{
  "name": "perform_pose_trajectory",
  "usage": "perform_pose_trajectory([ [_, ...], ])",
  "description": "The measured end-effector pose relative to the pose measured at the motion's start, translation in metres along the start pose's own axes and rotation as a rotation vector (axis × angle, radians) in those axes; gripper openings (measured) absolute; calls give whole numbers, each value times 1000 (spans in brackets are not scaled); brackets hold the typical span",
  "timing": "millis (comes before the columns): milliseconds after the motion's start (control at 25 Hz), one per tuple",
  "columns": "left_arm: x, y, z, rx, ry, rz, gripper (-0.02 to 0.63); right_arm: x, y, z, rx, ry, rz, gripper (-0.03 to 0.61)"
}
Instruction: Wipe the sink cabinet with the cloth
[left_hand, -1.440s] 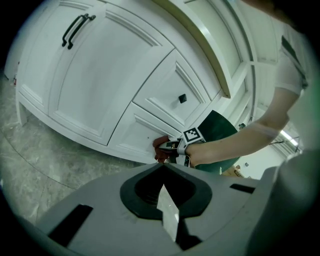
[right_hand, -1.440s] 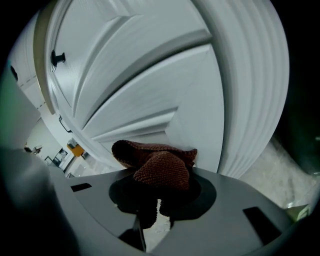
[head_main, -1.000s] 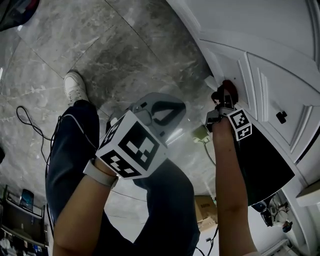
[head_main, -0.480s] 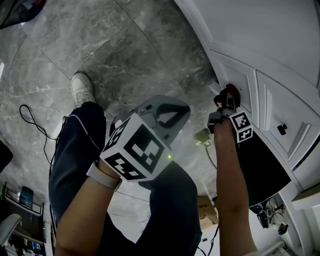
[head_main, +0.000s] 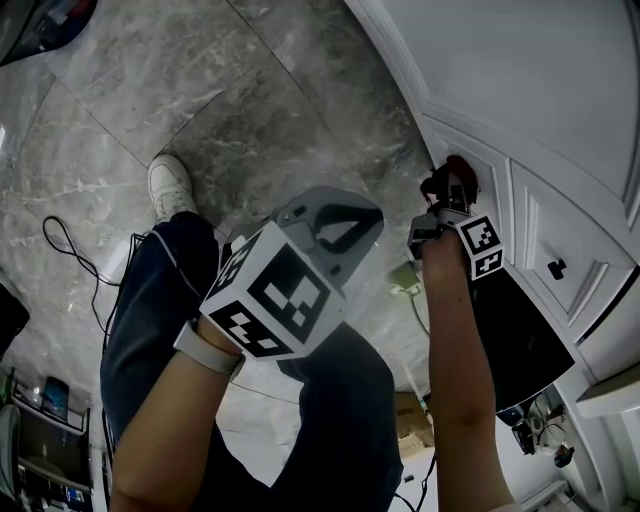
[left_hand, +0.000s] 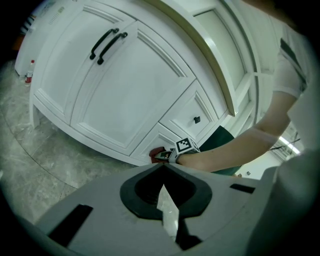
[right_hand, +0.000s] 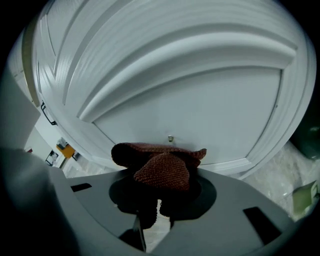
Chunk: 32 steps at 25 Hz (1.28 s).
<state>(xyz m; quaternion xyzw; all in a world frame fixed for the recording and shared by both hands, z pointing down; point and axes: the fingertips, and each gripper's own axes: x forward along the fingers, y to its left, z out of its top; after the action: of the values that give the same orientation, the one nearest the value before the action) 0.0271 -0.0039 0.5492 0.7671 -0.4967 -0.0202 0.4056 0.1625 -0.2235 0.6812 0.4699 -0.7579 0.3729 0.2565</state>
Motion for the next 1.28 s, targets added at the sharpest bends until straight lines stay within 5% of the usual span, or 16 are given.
perform_pose_trajectory([
  [560, 10, -18, 7, 29, -9, -38, 11, -40, 21, 29, 46, -93, 68, 109],
  [1280, 23, -39, -6, 63, 30, -54, 11, -60, -54, 33, 43, -95, -4, 109],
])
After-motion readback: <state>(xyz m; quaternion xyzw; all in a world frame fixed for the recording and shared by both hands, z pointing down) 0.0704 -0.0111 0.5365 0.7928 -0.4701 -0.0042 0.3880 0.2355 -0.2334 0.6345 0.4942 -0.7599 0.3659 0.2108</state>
